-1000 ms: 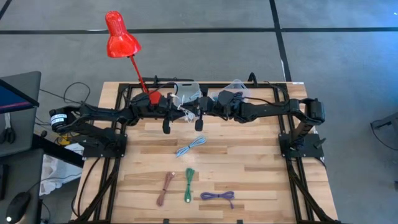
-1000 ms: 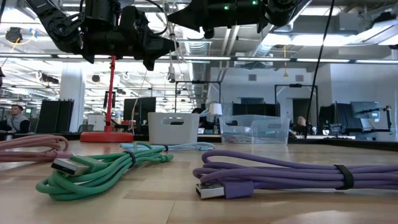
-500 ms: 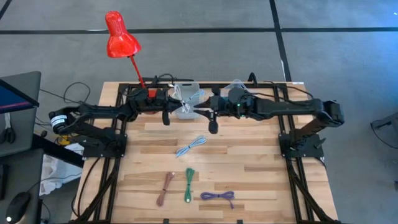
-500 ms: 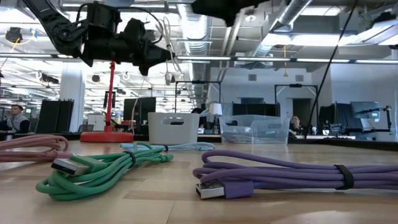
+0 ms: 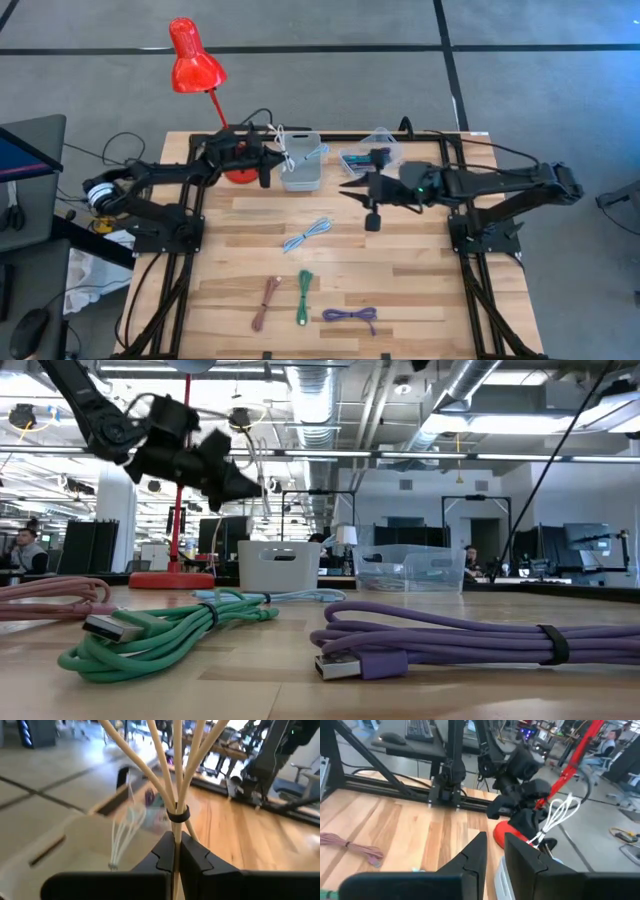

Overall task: Pick & Place USB Port
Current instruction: Put the light brown charger cable into the gray bin

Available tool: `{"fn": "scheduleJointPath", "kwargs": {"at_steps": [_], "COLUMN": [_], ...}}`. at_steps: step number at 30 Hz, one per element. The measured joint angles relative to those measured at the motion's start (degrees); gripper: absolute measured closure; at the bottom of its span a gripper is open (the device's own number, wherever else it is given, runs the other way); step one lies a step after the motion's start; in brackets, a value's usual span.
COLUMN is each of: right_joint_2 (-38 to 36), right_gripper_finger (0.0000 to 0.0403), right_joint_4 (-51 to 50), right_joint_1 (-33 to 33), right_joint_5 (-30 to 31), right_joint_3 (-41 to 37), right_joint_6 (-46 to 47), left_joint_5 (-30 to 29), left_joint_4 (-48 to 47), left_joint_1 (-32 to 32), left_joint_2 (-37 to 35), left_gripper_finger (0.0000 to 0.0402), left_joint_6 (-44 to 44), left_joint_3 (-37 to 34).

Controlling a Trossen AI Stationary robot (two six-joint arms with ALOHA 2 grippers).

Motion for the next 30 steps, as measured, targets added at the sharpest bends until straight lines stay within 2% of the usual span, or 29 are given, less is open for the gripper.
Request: {"fn": "scheduleJointPath", "kwargs": {"at_steps": [3, 8, 15, 23, 30], "right_joint_2": [-3.2, -7.9, -12.7, -16.9, -17.7], "right_gripper_finger": [0.0347, 0.0349, 0.0349, 0.0349, 0.0349], "right_joint_4": [0.2, 0.1, 0.9, 1.4, 0.9], "right_joint_1": [2.0, 5.9, 14.7, 26.4, 34.3], "right_joint_5": [4.7, 10.6, 19.3, 39.6, 51.2], "right_joint_3": [-3.0, -8.3, -17.1, -24.0, -25.2], "right_joint_6": [0.4, 1.5, 4.0, 11.0, 13.5], "left_joint_5": [0.1, 0.1, 0.0, 0.4, 0.6], "left_joint_4": [1.2, 8.6, 9.2, 9.1, 9.1], "left_joint_1": [0.3, 1.0, 3.2, 3.5, 4.7], "left_joint_2": [4.7, 13.3, 21.4, 25.0, 26.1], "left_gripper_finger": [0.0394, 0.0394, 0.0394, 0.0394, 0.0393], "left_joint_6": [-0.1, -2.1, -3.2, -3.4, -5.4], "left_joint_3": [0.0, 0.5, 4.9, 6.9, 6.9]}}
